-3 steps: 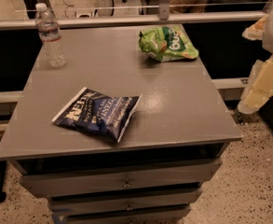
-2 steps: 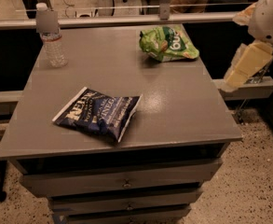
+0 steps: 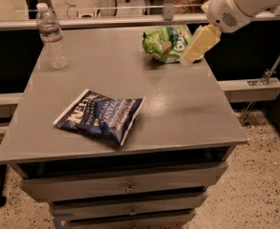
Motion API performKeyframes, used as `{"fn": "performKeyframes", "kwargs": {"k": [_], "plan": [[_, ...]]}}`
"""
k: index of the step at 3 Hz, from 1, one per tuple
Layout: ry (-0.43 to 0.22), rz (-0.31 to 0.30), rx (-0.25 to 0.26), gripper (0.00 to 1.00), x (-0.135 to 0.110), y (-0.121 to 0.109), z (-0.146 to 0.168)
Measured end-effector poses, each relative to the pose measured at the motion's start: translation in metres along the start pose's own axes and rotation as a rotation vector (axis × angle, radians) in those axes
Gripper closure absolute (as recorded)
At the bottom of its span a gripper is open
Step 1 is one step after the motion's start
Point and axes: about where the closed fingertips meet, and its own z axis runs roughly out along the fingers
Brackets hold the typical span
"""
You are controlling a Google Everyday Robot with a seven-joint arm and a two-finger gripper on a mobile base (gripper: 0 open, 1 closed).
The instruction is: Move green rice chip bag near blue chip bag
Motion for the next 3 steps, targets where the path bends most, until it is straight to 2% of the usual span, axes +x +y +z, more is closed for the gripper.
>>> {"fn": "performKeyframes", "kwargs": {"k": [1, 2, 3], "plan": [[0.000, 0.000, 0.000, 0.00, 0.000, 0.000, 0.000], [-0.071, 0.020, 0.022, 0.00, -0.015, -0.007, 0.012], [-0.201, 0.032, 0.078, 0.00, -0.046, -0.032, 0.048]]}}
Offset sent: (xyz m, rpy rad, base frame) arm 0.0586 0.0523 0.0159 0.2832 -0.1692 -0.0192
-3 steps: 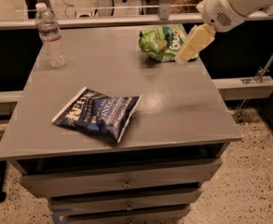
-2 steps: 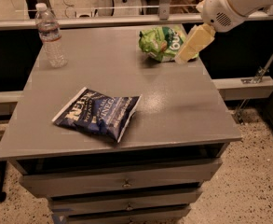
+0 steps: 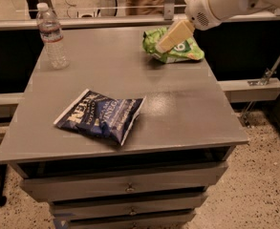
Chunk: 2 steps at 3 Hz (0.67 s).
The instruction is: Move green rice chip bag near blue chip bag
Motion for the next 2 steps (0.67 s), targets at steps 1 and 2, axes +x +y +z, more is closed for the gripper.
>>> {"fn": "performKeyframes", "kwargs": {"k": [1, 2], "plan": [[-0.069, 0.021, 0.026, 0.00, -0.010, -0.021, 0.041], [-0.095, 0.042, 0.016, 0.00, -0.011, -0.026, 0.070]]}}
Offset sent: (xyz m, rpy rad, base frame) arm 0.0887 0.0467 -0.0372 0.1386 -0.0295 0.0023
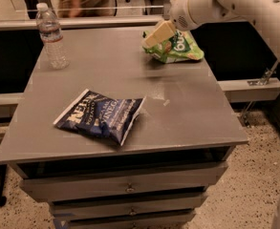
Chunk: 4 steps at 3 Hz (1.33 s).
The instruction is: Move green rice chip bag near blue chip bag
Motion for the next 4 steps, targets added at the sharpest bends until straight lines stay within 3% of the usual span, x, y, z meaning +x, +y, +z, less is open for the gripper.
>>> {"fn": "performKeyframes", "kwargs": {"k": [3, 4], "plan": [[0.085, 0.045, -0.035, 0.00, 0.046, 0.011, 0.041], [0.106, 0.049, -0.031, 0.18, 0.054, 0.014, 0.050]]}}
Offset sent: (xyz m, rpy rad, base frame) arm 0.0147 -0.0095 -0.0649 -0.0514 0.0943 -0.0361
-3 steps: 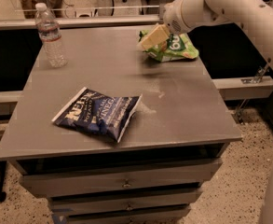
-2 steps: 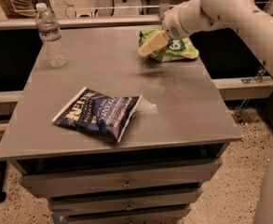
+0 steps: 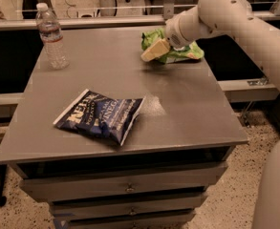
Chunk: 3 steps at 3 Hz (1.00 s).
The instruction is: Move green rice chip bag near blue chip bag
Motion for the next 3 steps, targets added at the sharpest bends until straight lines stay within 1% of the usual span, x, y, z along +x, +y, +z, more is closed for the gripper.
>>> {"fn": "performKeyframes", "kwargs": {"k": [1, 2, 3], "plan": [[0.010, 0.007, 0.007, 0.41, 0.005, 0.003, 0.003], [0.003, -0.006, 0.020, 0.64, 0.002, 0.006, -0.006], [-0.025, -0.056, 0.036, 0.89, -0.013, 0.009, -0.032]]}}
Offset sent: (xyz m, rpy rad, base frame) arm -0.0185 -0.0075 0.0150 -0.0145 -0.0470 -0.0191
